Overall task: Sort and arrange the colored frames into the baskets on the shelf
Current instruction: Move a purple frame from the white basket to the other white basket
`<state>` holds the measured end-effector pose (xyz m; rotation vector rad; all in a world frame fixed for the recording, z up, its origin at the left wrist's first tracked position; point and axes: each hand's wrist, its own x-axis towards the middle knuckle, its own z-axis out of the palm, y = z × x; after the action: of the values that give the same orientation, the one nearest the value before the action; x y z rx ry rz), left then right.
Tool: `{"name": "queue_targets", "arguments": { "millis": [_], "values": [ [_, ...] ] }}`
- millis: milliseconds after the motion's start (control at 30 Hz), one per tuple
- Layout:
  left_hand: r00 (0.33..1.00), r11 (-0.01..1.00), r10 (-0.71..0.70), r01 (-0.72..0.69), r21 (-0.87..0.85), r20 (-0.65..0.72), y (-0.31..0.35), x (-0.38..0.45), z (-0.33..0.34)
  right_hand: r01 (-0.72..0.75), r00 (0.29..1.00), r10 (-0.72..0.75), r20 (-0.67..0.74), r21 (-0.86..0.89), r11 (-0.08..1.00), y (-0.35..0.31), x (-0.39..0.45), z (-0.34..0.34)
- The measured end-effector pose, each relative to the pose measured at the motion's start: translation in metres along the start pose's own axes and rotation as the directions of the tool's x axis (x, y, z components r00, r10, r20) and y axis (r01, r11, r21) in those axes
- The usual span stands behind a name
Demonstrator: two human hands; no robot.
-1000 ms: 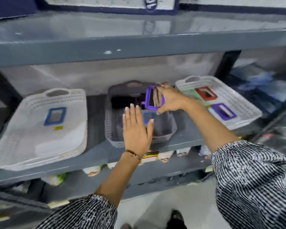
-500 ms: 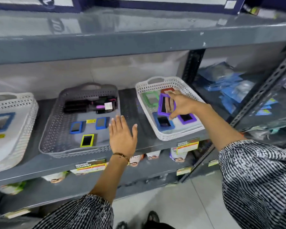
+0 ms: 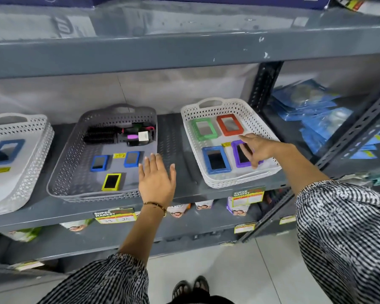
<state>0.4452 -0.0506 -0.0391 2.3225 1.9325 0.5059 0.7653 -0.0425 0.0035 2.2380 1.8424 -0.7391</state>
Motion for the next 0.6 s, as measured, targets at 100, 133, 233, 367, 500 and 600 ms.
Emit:
{"name": "queue_targets", "arguments": {
  "millis": [100, 133, 233, 367, 500, 600],
  "values": [
    [1.0, 1.0, -0.001, 0.001, 0.014, 0.0, 0.0, 0.0, 0.001, -0.016, 1.0, 0.016, 0.014, -0.013, 1.0, 0.004, 0.003, -0.001],
    [1.0, 1.0, -0.002, 0.002, 0.014, -0.002, 0.001, 0.0, 0.001, -0.018, 1.0, 0.019, 0.021, -0.048, 0.999, 0.006, 0.005, 0.0],
    [1.0, 1.0, -0.002, 0.002, 0.01, -0.018, 0.001, -0.001, 0.001, -0.039, 0.998, 0.045, 0.053, -0.103, 0.994, 0.008, 0.009, 0.006],
    [1.0, 1.0, -0.002, 0.003, 0.015, -0.027, 0.002, -0.001, 0.001, -0.1, 0.984, 0.125, -0.126, 0.187, 0.977, 0.001, 0.014, 0.012],
    [1.0, 1.0, 0.002, -0.002, 0.013, -0.023, 0.001, -0.001, 0.001, -0.198, 0.87, 0.358, -0.339, 0.425, 0.883, -0.013, 0.017, 0.025],
    [1.0, 1.0, 0.003, -0.003, 0.015, -0.017, 0.001, -0.002, 0.0, -0.27, 0.88, 0.384, -0.28, 0.369, 0.889, -0.016, 0.018, 0.034]
  ]
}}
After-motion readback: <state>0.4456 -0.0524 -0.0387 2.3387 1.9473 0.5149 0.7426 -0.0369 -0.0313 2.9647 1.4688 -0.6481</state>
